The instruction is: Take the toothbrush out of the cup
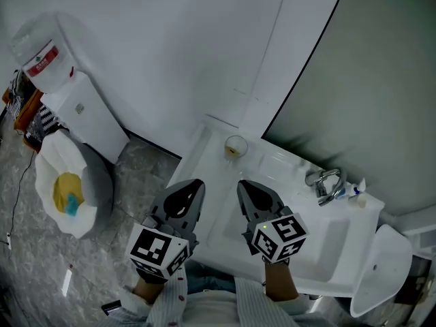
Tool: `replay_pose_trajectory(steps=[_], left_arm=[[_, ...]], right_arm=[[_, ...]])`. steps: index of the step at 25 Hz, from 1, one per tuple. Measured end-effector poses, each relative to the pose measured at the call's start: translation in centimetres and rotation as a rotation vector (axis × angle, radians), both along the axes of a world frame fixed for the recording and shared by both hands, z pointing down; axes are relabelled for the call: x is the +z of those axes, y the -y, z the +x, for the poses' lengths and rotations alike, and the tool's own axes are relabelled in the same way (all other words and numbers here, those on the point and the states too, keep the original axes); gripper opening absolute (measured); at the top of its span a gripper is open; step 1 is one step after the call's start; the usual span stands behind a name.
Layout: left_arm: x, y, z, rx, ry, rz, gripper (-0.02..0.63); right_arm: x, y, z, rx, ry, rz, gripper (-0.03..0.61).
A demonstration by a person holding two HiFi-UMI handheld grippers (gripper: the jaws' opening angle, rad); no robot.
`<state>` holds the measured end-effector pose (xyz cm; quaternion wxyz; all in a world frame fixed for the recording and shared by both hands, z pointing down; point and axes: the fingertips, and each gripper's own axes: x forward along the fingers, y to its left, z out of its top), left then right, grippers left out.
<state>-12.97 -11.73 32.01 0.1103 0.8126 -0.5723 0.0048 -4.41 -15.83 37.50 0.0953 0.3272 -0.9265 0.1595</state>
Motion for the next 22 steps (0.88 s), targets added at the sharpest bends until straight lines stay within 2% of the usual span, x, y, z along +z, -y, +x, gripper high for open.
replay_pose_trajectory(steps=[12, 22], left_arm=[[1.5, 3.4, 1.1, 0.09, 0.022, -0.043, 0.026], [1.3, 6.4, 1.5, 0.191, 0.039, -0.032, 0.026]], right_arm=[[0.5, 2.4, 0.9, 0.064, -0.007, -0.021, 0.011], [1.1, 4.4, 2.1, 0.168, -0.016, -0.047, 0.011]])
